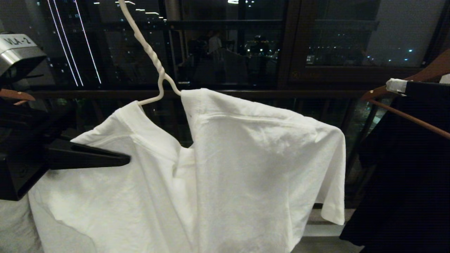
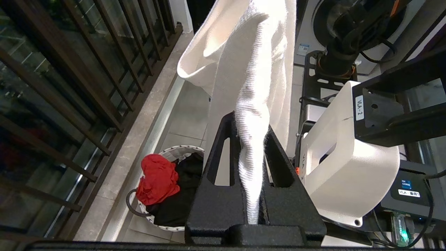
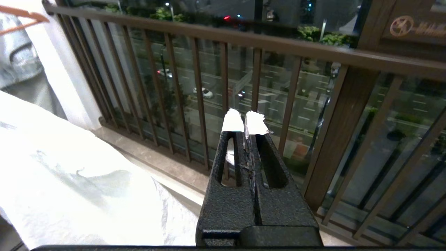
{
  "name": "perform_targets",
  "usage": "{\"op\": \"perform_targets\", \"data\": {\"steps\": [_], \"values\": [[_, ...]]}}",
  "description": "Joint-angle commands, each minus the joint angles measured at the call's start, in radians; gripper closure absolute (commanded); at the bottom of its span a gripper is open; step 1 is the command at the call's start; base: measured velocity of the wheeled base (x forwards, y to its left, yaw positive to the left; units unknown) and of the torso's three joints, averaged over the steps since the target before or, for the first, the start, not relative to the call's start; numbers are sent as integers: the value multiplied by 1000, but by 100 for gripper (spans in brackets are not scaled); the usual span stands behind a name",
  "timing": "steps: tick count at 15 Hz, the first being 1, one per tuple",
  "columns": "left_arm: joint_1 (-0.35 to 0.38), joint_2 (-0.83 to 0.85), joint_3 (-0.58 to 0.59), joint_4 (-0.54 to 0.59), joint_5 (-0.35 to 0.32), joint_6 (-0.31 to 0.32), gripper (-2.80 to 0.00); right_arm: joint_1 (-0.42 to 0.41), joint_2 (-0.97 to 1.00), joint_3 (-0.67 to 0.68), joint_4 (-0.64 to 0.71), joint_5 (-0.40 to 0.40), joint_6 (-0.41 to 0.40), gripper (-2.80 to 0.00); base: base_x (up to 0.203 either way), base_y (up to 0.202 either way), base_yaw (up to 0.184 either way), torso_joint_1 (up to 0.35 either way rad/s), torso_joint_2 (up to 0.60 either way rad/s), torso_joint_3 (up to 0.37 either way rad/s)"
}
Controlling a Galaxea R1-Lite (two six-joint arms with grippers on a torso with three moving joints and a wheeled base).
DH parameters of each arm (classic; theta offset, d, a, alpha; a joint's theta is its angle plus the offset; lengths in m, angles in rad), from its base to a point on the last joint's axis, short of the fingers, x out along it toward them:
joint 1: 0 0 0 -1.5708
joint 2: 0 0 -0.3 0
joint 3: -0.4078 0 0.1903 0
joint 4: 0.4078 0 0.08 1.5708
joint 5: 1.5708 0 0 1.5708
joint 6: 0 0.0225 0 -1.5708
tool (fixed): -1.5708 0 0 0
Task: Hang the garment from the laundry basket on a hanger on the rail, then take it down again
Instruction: Hang the clothes rack on the clothesline
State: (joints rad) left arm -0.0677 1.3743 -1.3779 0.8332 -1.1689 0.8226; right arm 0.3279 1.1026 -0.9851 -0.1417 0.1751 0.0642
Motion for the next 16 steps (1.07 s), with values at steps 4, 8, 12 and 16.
{"op": "perform_targets", "data": {"steps": [4, 8, 12, 16], "values": [[0, -4, 3, 4, -6, 4, 0, 0, -4, 0, -1, 1, -1, 0, 0, 0, 0, 179, -386, -210], [0, -12, 11, 2, -5, 6, 0, 0, -6, 0, -1, 1, -1, 0, 0, 0, 0, 161, -337, -177], [2, -15, 16, 1, -6, 4, 0, 0, -6, 0, -1, 3, 0, 0, 0, 0, 0, 159, -331, -170], [2, -16, 16, 4, -5, 4, 0, 0, -12, 3, -1, 26, 0, 0, 0, 0, 0, 34, -79, -36]]}}
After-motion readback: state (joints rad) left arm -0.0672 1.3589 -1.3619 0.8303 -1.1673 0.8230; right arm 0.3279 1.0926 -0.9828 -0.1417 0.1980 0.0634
